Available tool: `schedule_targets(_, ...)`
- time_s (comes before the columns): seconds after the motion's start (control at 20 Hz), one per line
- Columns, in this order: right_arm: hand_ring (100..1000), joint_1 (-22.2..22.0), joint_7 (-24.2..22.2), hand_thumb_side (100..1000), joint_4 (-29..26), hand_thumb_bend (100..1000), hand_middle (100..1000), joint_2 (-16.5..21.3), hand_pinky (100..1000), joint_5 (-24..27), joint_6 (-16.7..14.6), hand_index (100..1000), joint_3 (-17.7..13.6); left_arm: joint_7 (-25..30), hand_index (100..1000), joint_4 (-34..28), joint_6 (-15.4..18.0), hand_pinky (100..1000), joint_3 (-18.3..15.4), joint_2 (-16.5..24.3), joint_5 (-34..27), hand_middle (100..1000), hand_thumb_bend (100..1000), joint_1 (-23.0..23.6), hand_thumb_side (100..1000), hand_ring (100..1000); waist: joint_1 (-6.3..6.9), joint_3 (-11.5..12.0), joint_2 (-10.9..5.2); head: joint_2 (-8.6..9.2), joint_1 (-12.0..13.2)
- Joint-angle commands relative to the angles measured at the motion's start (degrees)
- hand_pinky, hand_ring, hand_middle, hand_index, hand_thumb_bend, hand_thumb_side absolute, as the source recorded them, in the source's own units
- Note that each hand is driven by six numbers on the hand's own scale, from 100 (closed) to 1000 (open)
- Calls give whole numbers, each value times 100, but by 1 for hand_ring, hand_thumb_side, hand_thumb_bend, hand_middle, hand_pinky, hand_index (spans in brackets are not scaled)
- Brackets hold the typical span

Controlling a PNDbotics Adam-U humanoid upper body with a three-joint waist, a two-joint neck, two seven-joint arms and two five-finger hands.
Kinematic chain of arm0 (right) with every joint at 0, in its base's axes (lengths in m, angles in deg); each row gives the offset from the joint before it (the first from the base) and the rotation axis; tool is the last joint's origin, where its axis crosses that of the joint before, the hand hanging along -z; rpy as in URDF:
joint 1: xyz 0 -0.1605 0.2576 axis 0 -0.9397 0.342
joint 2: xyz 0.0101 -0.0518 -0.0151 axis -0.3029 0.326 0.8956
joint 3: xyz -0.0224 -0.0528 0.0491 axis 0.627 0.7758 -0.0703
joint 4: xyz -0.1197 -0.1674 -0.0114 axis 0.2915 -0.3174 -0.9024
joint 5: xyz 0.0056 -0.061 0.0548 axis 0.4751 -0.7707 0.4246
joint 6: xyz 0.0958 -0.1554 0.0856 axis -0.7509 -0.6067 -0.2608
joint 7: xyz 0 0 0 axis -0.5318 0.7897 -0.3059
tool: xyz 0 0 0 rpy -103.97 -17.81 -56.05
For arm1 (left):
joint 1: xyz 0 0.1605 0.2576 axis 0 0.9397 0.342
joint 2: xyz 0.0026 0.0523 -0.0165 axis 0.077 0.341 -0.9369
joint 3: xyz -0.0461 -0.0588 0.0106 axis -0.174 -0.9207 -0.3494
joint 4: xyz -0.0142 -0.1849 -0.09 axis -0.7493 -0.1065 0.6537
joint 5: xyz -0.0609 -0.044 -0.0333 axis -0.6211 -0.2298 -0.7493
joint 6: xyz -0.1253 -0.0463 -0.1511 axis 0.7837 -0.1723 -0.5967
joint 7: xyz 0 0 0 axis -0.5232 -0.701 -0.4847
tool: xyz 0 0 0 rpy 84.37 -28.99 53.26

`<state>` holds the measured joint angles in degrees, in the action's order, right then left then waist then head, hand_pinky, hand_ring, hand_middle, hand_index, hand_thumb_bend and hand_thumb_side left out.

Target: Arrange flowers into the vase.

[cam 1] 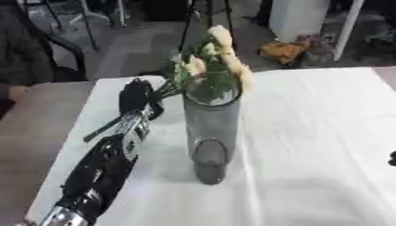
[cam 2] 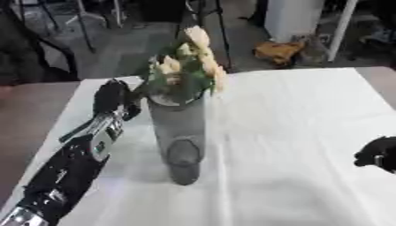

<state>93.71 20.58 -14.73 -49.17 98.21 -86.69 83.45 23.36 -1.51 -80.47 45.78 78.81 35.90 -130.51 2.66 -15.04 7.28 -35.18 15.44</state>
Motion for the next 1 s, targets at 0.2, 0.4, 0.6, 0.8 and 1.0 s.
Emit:
schedule_targets(0.2, 677, 23, 19, 724, -33, 746, 605, 84, 674, 30, -17, 662, -63, 201, 100, -867, -29, 100, -21, 485, -102, 100, 100, -298, 118, 100, -75, 41, -167, 52, -73)
schedule_targets(0.4, 677, 10, 26, 728, -20, 742, 605, 79, 674, 38, -23, 662, -62, 243, 100, -1220, -112, 100, -93, 551, -238, 100, 100, -412, 122, 100, -103, 43, -194, 58, -156)
schedule_targets(0.6, 676, -14, 33, 729, -6, 742, 605, 69, 674, 48, -31, 662, -66, 159, 100, -1458, -75, 100, -223, 501, -630, 100, 100, -520, 127, 100, -132, 38, -227, 75, -192)
schedule_targets(0.8, 676, -31, 34, 730, 3, 741, 605, 60, 674, 47, -31, 662, -69, 172, 100, -1939, 60, 100, -255, 450, -1038, 100, 100, -587, 129, 100, -143, 59, -243, 91, -236)
schedule_targets(1.0, 676, -47, 35, 730, 10, 741, 604, 61, 674, 35, -28, 662, -74, 374, 100, -2507, 243, 100, -194, 426, -1420, 100, 100, -635, 138, 100, -140, 77, -255, 129, -258)
